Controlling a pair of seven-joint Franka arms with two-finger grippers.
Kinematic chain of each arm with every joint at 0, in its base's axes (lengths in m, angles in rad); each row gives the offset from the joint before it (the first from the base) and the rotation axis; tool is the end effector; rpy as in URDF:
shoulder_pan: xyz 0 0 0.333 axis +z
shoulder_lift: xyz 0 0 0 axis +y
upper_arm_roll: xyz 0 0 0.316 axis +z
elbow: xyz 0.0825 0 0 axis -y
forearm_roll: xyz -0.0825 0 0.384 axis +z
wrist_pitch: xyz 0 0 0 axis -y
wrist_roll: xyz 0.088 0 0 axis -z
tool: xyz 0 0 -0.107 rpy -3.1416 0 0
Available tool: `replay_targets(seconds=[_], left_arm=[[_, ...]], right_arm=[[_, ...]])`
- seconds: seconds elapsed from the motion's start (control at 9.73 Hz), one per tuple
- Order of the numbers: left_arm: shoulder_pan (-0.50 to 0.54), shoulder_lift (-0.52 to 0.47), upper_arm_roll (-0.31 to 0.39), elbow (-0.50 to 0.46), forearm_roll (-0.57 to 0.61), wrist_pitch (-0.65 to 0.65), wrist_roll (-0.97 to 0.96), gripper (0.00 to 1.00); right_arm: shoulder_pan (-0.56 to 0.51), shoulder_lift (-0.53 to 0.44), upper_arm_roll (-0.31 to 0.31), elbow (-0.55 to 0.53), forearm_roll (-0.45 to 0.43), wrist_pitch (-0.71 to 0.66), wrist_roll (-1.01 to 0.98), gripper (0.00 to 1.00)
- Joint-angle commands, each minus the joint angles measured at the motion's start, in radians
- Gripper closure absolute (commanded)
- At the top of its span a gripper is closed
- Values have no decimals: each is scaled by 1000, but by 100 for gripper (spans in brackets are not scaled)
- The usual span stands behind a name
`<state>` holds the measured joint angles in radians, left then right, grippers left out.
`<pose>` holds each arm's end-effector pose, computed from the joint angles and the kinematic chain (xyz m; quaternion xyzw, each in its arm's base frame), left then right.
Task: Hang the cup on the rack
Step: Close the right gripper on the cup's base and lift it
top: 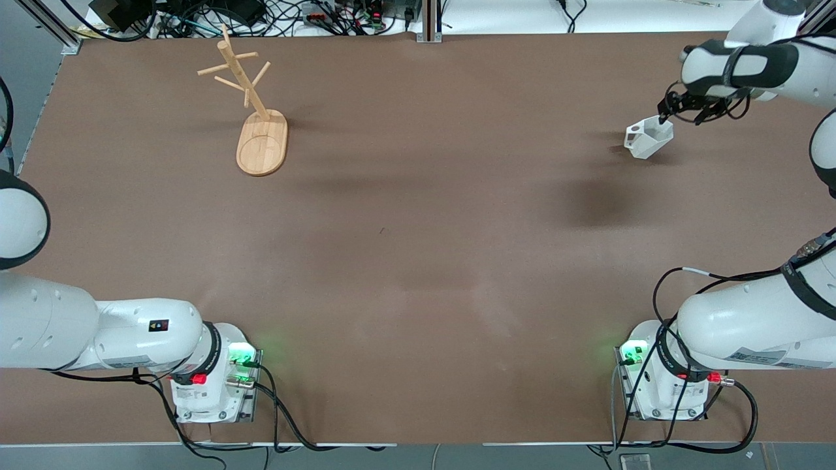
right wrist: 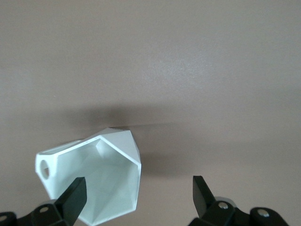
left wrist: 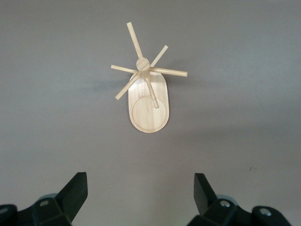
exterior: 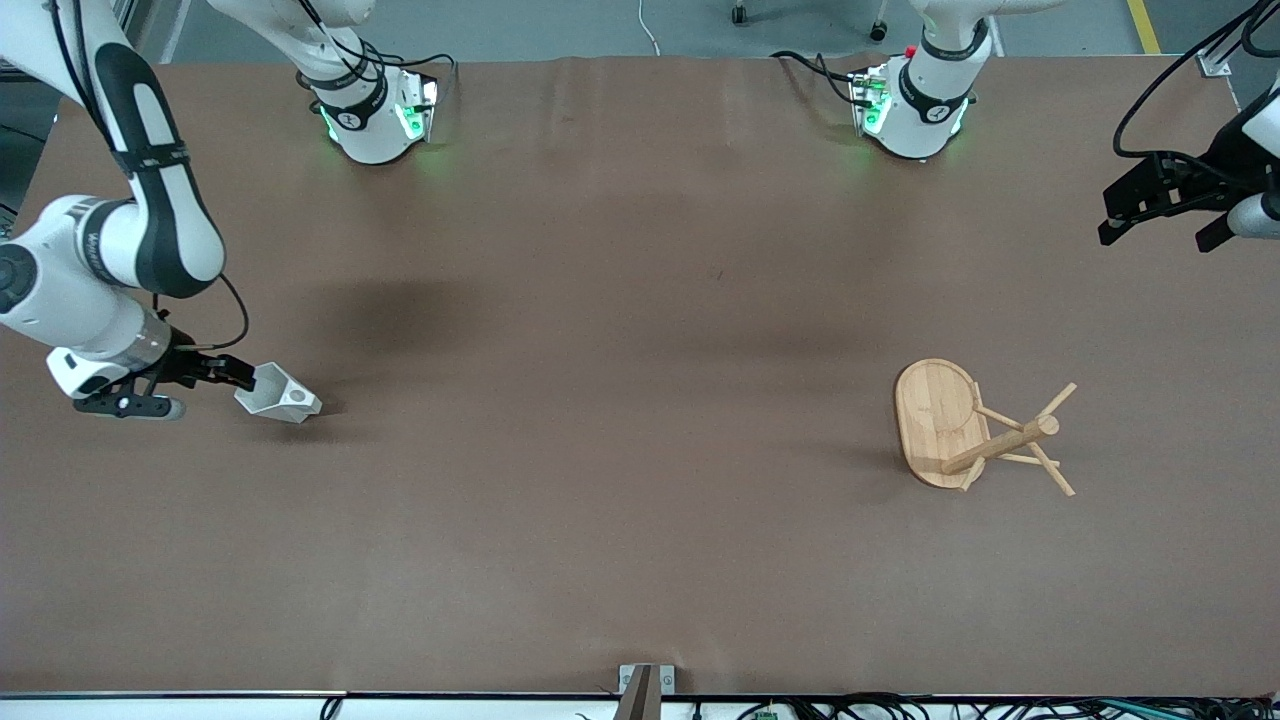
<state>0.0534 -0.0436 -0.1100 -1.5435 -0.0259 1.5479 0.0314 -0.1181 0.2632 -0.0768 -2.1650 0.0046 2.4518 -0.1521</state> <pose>0.5378 -0.0348 0.6590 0.9987 -0.0446 0.0237 0.0108 0.5554 -0.1093 0.2758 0.9997 -0.0217 0.0106 0.0105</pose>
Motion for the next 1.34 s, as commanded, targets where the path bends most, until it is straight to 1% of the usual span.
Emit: replay_targets(seconds=[0.0, 0.31, 0.41, 0.62, 0.82, 0.92, 1.03, 1.13, 1.23], left_arm=[[2, 22, 0, -6, -8, -12, 13, 0], [-7, 28, -2, -12, -6, -12, 9, 0], [-9, 30, -3, -10, -5, -12, 7, 0], [-4, 30, -8, -9, -11, -14, 13, 0], [-17, 31, -13, -10, -9, -28, 2, 0], [-18, 31, -13, -10, -8, -28, 2, 0], [-18, 31, -13, -9, -6, -28, 1, 0], [-17, 31, -13, -9, -6, -28, 2, 0], [-17, 31, -13, -7, -6, -28, 7, 0]], right_arm=[[-15, 16, 8, -32, -11, 50, -44, 6], [-15, 72, 9, -27, -6, 127, -43, 23], [-15, 79, 9, -24, -2, 131, -43, 30], [-15, 80, 9, -22, 2, 131, -41, 48], [-14, 79, 9, -22, 2, 128, -35, 62], [-12, 79, 11, -22, 3, 127, -32, 73], [-11, 79, 11, -21, 21, 122, -30, 88], [-8, 77, 9, -16, 32, 112, -34, 97], [-6, 70, 11, -4, 32, 92, -43, 99]])
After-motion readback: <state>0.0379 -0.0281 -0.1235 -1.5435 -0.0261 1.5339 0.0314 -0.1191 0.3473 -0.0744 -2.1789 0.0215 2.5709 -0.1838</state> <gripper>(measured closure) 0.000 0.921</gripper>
